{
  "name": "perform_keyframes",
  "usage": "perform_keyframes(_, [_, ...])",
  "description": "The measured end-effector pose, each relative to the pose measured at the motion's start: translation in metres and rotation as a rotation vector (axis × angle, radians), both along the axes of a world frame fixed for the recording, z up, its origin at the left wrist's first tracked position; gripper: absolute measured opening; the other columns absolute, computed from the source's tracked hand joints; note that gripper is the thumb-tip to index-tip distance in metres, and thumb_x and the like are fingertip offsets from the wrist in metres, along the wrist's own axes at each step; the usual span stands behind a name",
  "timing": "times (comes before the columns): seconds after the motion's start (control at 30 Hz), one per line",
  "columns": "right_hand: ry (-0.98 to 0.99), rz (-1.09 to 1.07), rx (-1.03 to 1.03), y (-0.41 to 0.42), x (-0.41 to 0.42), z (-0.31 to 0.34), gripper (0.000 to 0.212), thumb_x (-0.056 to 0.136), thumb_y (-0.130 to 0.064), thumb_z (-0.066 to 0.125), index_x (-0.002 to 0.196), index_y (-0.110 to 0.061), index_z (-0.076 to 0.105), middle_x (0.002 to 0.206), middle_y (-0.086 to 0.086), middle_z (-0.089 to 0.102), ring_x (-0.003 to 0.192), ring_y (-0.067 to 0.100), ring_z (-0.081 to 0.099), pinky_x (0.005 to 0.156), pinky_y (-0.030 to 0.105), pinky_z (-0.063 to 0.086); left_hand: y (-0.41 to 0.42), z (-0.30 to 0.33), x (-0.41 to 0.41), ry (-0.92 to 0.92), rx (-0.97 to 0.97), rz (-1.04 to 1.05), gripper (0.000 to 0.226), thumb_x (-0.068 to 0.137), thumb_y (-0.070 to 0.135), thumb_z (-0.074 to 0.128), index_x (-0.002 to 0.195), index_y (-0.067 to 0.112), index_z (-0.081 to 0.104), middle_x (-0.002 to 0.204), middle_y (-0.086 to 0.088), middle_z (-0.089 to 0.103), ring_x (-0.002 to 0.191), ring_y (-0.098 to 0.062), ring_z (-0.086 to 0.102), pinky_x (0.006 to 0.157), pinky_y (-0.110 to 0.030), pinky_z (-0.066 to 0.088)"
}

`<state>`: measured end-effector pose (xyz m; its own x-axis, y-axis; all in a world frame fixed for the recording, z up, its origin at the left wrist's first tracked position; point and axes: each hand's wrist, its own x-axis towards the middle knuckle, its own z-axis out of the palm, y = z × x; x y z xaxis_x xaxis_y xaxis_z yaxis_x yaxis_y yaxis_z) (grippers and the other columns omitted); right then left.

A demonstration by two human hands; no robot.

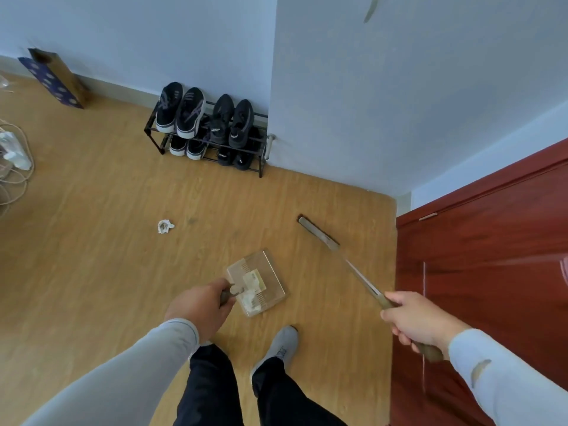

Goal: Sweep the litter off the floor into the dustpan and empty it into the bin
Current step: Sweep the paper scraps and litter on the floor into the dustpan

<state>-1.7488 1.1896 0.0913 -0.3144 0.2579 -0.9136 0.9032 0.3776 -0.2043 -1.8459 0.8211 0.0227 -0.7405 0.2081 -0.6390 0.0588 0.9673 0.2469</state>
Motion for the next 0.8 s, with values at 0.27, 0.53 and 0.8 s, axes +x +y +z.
perform_keyframes(0.27, [0.011, 0.201, 0.106, -0.049, -0.066, -0.096, 0.054, 0.086, -0.006, 0.039, 0.138, -0.009, 0.051, 0.050, 0.010, 0.058, 0.041, 0.024, 0.052, 0.044, 0.026, 0.045, -0.051, 0.007, 0.021, 0.031, -0.027, 0.280, 0.027, 0.099, 0.051, 0.051, 0.121, 0.036, 0.057, 0.080, 0.014, 0.067, 0.071, -0.011, 0.066, 0.068, -0.034, 0.061])
perform_keyframes(0.53, [-0.129, 0.484, 0.027, -0.119, 0.005, -0.081, 0.061, 0.094, -0.023, 0.048, 0.154, -0.025, 0.039, 0.102, -0.001, 0.064, 0.074, 0.016, 0.062, 0.063, 0.026, 0.052, -0.062, -0.010, 0.007, 0.040, -0.045, 0.299, 0.033, 0.100, 0.052, 0.048, 0.126, 0.033, 0.056, 0.083, 0.011, 0.070, 0.075, -0.014, 0.067, 0.069, -0.034, 0.061])
perform_keyframes(0.8, [-0.187, 0.257, -0.209, -0.040, -0.028, 0.010, 0.063, 0.100, -0.014, 0.058, 0.158, -0.023, 0.036, 0.064, 0.003, 0.056, 0.041, 0.010, 0.045, 0.035, 0.023, 0.036, -0.057, -0.007, 0.006, 0.069, -0.012, 0.286, 0.031, 0.101, 0.051, 0.046, 0.124, 0.034, 0.057, 0.079, 0.012, 0.068, 0.071, -0.012, 0.066, 0.062, -0.030, 0.058])
